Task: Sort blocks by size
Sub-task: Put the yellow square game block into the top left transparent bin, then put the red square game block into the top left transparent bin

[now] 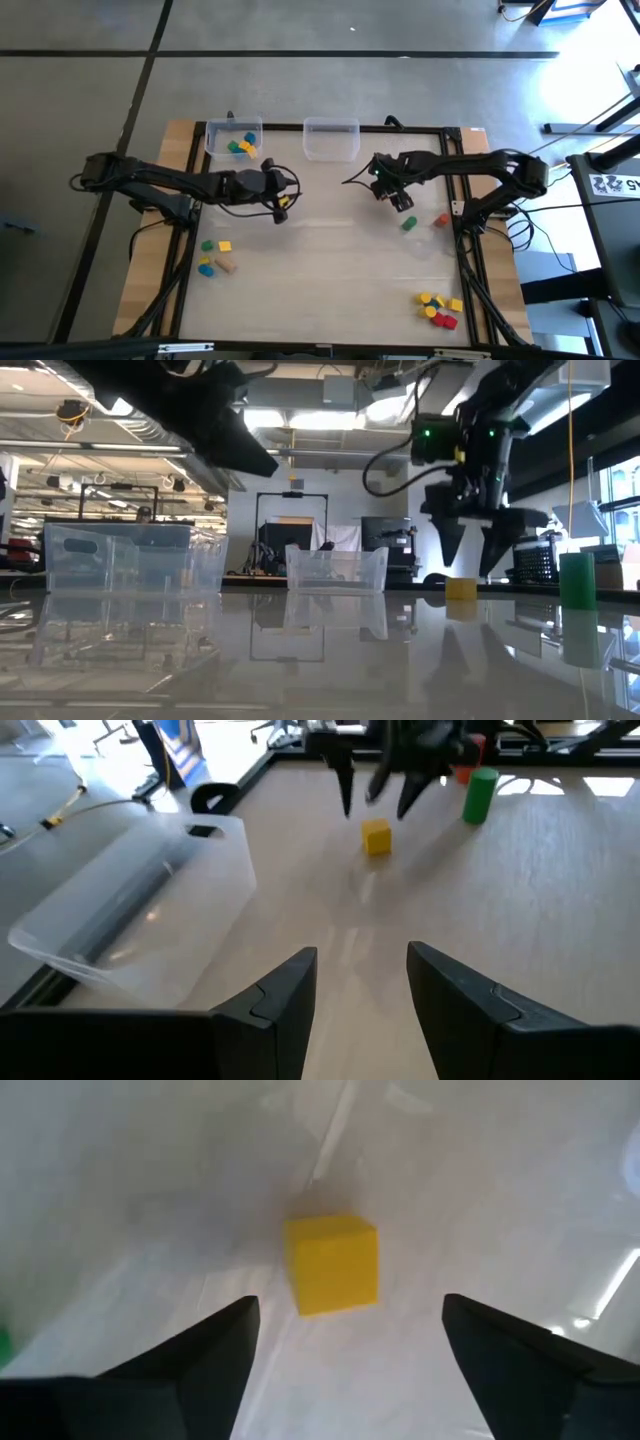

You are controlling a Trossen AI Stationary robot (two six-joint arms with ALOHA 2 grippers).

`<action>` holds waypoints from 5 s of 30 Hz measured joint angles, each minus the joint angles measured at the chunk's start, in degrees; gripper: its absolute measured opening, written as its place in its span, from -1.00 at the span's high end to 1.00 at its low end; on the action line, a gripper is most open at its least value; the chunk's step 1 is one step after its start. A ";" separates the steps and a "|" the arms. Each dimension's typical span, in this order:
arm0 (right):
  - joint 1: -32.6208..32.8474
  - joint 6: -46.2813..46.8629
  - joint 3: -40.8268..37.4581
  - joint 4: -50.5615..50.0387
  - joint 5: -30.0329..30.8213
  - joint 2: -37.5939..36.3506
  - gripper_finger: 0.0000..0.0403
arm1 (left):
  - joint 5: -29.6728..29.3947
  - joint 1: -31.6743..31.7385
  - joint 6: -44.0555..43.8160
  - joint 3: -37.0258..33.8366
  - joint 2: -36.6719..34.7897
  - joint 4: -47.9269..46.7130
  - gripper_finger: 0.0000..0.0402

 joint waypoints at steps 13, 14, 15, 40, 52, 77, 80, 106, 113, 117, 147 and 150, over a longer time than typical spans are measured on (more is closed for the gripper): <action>0.00 -2.97 -1.96 6.41 -3.00 5.99 -0.26 | -0.04 2.05 -1.50 0.02 -0.91 0.28 0.23; 0.00 -2.99 -1.97 6.50 -2.84 6.03 -0.19 | -0.04 2.05 -1.50 0.02 -1.04 0.40 0.23; 0.02 -2.99 -1.97 6.61 -2.51 6.06 -0.12 | -0.04 2.05 -1.50 0.02 -1.33 0.24 0.23; 0.00 8.02 13.32 37.61 -8.05 8.04 0.33 | -4.50 2.09 3.51 0.02 -26.54 -5.70 0.23; 0.07 13.97 29.82 57.68 -7.99 28.17 0.29 | -4.99 2.10 1.75 0.00 -29.96 -4.04 0.23; 0.00 14.30 81.96 58.13 -3.93 67.94 0.25 | -4.94 2.05 2.46 0.00 -30.16 -4.04 0.23; 0.00 14.27 82.76 60.65 -3.91 69.76 0.25 | -4.96 2.05 2.42 0.00 -30.16 -4.06 0.23; 0.16 10.86 82.85 47.82 -4.69 64.15 -0.34 | -4.94 1.92 2.03 0.00 -30.16 -4.47 0.23; 0.84 7.20 82.83 30.47 -4.56 56.93 -0.35 | -4.92 1.92 1.77 0.00 -30.16 -6.86 0.23; 1.65 4.01 82.83 22.05 -4.49 52.59 -0.35 | -3.48 1.92 1.39 0.00 -30.18 -7.38 0.23; 24.25 9.87 82.71 -36.13 13.70 38.58 -0.35 | 4.28 -4.97 -7.28 0.00 -23.08 -6.87 0.23; 28.70 15.17 82.70 -41.02 18.68 38.11 -0.35 | 4.29 -6.99 -8.45 0.00 -20.86 -6.25 0.23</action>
